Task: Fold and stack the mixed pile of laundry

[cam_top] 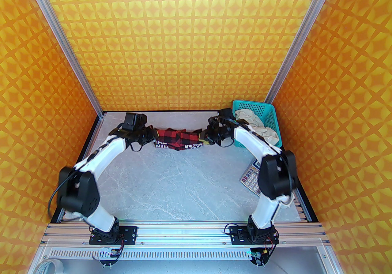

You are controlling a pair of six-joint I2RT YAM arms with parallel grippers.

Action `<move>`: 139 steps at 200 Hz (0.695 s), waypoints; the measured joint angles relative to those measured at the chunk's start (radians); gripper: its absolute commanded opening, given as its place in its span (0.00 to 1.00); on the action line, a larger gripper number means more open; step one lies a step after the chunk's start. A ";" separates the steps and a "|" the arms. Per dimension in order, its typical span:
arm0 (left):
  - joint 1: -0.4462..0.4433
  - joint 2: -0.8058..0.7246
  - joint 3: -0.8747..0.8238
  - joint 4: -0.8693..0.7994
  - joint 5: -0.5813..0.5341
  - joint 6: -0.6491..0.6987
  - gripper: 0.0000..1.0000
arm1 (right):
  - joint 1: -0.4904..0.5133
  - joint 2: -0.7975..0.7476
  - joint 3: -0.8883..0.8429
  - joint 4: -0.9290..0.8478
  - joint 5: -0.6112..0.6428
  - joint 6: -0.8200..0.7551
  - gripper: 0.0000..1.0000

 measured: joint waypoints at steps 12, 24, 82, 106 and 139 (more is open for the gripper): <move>0.012 0.043 0.026 0.008 0.002 -0.001 0.00 | -0.014 0.055 0.043 0.003 -0.018 0.003 0.13; 0.015 0.070 0.042 0.020 0.005 -0.003 0.00 | -0.020 0.089 0.069 0.008 -0.029 0.003 0.12; 0.015 0.076 0.044 0.058 0.008 -0.012 0.00 | -0.022 0.104 0.074 0.032 -0.029 0.002 0.05; 0.018 0.077 0.046 0.074 0.008 -0.024 0.00 | -0.022 0.109 0.080 0.063 -0.033 0.024 0.04; 0.043 0.128 0.096 0.123 0.019 -0.077 0.11 | -0.025 0.186 0.184 0.116 -0.063 0.077 0.04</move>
